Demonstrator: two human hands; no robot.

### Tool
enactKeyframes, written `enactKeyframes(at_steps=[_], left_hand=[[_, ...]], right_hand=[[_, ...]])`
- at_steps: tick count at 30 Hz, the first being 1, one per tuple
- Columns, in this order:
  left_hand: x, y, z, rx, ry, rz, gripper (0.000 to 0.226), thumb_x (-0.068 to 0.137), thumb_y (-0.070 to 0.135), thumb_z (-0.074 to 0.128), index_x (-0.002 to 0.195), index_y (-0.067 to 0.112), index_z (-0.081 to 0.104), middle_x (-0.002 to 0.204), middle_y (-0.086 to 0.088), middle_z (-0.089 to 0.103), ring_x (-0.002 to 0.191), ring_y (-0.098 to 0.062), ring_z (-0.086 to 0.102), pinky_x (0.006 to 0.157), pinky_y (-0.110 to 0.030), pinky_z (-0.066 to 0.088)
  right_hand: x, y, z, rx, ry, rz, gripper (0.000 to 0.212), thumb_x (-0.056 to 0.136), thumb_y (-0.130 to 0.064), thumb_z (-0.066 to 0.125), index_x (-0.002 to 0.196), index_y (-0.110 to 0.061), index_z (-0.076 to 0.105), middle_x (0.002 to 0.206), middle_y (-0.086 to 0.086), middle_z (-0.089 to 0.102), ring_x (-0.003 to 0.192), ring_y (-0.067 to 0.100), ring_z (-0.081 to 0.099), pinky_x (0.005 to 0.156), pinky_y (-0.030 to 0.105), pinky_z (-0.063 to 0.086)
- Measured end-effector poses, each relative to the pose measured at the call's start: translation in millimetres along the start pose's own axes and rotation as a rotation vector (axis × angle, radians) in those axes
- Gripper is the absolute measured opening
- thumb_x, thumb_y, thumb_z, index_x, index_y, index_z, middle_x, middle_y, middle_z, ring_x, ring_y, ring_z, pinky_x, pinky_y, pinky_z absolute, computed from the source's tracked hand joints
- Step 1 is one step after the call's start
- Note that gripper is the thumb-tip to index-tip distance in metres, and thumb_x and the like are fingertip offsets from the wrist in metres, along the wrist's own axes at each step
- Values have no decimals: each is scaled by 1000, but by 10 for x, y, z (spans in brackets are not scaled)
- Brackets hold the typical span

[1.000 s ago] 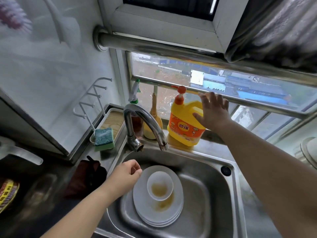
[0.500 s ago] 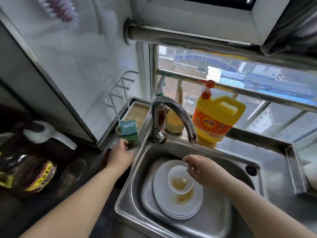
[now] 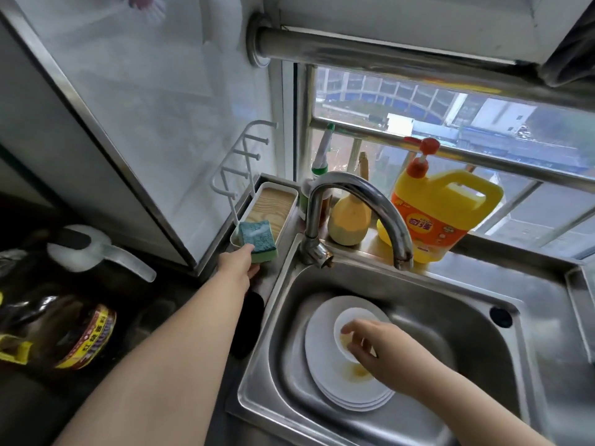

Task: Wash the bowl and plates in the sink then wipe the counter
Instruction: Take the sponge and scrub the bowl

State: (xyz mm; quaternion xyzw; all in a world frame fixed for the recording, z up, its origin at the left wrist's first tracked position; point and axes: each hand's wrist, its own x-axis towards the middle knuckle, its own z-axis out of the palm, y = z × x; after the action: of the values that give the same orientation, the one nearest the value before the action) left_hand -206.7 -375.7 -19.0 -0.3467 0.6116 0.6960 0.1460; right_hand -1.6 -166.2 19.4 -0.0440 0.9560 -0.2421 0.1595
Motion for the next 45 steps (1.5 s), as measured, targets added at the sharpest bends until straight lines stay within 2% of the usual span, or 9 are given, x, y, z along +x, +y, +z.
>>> enactKeyframes(at_steps=[6, 11, 16, 21, 24, 28, 34, 38, 45], left_hand=[[-542, -179, -121, -62, -141, 88, 5, 90, 0, 55, 92, 4, 55, 97, -15, 60, 74, -16, 59, 58, -26, 51], [-1209, -663, -229, 18, -284, 76, 12, 91, -5, 52, 97, 1, 59, 85, -10, 66, 72, -17, 65, 60, -21, 55], [-1556, -1212, -103, 284, -399, 85, 34, 84, 1, 65, 115, 9, 56, 99, -6, 66, 92, -19, 64, 84, -33, 53], [-1824, -1558, 113, 474, -562, 87, 41, 75, 5, 76, 109, 17, 56, 97, 0, 66, 88, -9, 63, 66, -12, 49], [-1725, -1645, 151, 630, -675, 35, 39, 76, 17, 78, 107, 25, 56, 103, 2, 66, 94, -9, 63, 74, -16, 49], [-1341, -1636, 186, 728, -518, 64, 30, 85, 19, 68, 110, 16, 53, 106, -5, 62, 96, -19, 60, 78, -27, 48], [-610, -1707, 441, 1020, -370, 60, 37, 89, 20, 59, 123, 11, 49, 116, -13, 59, 106, -28, 59, 95, -40, 48], [-363, -1842, 665, 1262, -417, 109, 38, 95, 29, 51, 128, 11, 46, 124, -12, 55, 110, -28, 54, 85, -29, 41], [-248, -1964, 862, 1417, -357, 279, 12, 91, 16, 51, 101, 10, 53, 109, -13, 60, 96, -29, 57, 73, -30, 43]], right_hand=[[106, -108, -94, 99, 83, 61, 29, 95, -30, 50, 123, -25, 55, 99, -13, 60, 86, 7, 57, 82, 21, 45], [155, -212, -154, 267, 264, 211, 34, 94, -30, 54, 127, -21, 53, 97, -8, 60, 87, 9, 57, 79, 21, 44], [35, -166, -11, 469, 220, 453, 63, 86, -50, 61, 136, -19, 39, 121, 0, 56, 107, 16, 55, 82, 26, 47], [-177, 3, 210, 668, 204, 666, 84, 73, -45, 76, 138, -16, 33, 127, 5, 52, 110, 20, 54, 72, 23, 47], [-292, 226, 336, 740, 237, 760, 80, 72, -38, 77, 137, -16, 36, 122, 4, 55, 101, 19, 56, 79, 28, 50], [-399, 548, 426, 835, 255, 811, 84, 68, -43, 80, 137, -15, 39, 127, 3, 56, 104, 19, 58, 91, 36, 52], [-428, 922, 585, 824, 298, 862, 70, 67, -52, 78, 125, -28, 45, 114, 0, 61, 92, 15, 62, 81, 36, 56], [-510, 1052, 701, 880, 315, 850, 60, 70, -47, 78, 120, -30, 50, 105, -7, 62, 88, 9, 64, 77, 34, 57], [-719, 1105, 858, 907, 329, 840, 56, 70, -39, 80, 118, -29, 52, 105, -8, 64, 90, 4, 63, 69, 17, 50]])
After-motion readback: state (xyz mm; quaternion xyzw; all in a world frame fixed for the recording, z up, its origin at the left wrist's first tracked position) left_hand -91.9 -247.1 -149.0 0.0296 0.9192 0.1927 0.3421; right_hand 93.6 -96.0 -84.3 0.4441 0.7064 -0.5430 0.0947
